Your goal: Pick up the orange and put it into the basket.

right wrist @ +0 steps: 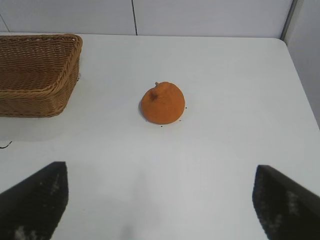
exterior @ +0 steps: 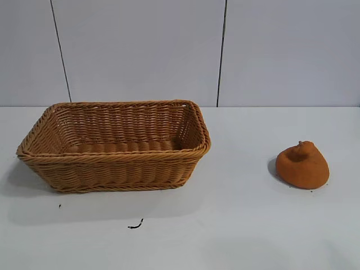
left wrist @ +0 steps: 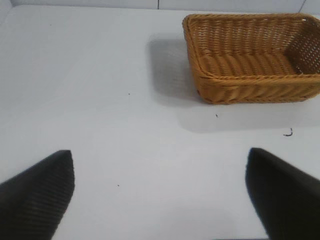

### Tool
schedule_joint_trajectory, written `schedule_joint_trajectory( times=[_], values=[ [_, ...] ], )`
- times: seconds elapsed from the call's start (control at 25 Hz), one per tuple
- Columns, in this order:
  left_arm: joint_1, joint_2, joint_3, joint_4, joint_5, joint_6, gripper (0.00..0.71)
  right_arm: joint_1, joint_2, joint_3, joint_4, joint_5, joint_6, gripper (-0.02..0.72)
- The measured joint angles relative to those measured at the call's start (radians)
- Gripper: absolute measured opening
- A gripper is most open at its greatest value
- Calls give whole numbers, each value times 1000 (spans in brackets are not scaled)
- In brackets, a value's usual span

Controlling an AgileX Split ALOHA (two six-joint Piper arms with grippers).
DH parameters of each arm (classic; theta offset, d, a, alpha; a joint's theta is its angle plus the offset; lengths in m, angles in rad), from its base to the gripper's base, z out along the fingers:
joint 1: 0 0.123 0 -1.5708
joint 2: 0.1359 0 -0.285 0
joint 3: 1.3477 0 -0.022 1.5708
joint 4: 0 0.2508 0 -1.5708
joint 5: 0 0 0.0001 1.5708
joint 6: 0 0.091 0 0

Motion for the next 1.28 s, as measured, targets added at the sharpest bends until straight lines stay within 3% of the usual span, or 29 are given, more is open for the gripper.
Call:
schedule_joint_trajectory(
  times=[0.36, 0.52, 0.8, 1.28],
  values=[
    [0, 0, 0, 0, 0, 0, 666, 0, 0, 0, 0, 0, 2, 694],
    [0, 0, 0, 0, 0, 0, 666, 0, 86, -36, -8, 1, 41, 694],
    [0, 0, 0, 0, 0, 0, 666, 0, 539, -235, -15, -23, 57, 694],
    [0, 0, 0, 0, 0, 0, 666, 0, 1417, -727, 41, -34, 53, 694]
  ],
)
